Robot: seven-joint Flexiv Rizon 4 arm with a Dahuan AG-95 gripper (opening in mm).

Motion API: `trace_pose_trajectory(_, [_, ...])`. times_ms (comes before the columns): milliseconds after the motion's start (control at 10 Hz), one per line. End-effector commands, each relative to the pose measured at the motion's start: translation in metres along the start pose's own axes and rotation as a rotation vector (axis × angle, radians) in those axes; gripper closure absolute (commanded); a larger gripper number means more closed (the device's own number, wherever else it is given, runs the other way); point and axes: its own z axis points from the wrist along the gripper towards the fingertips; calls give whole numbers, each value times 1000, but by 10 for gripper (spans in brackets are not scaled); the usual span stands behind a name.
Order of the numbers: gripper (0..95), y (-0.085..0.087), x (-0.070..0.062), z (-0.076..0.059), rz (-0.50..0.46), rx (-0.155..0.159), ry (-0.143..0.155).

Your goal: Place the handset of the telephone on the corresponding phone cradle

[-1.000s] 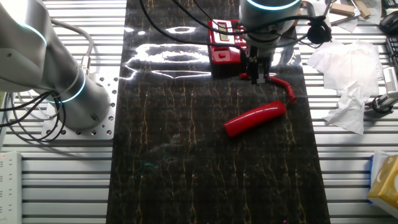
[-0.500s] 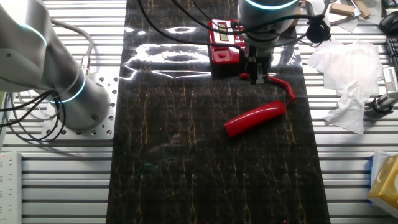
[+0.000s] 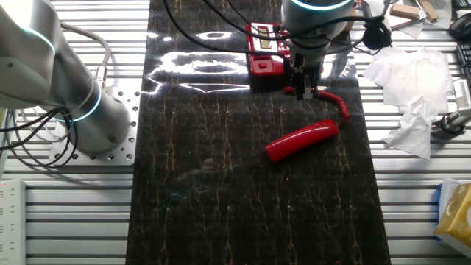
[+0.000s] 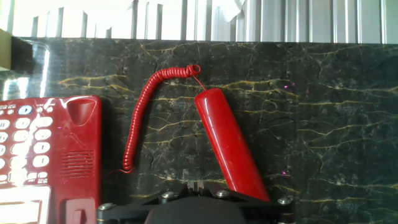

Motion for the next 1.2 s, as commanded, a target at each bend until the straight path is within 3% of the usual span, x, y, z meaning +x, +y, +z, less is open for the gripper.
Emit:
trace_pose_trajectory(100, [950,0,0,0,4,5,3])
trace_pose_trajectory(1200, [950,0,0,0,-6,6,8])
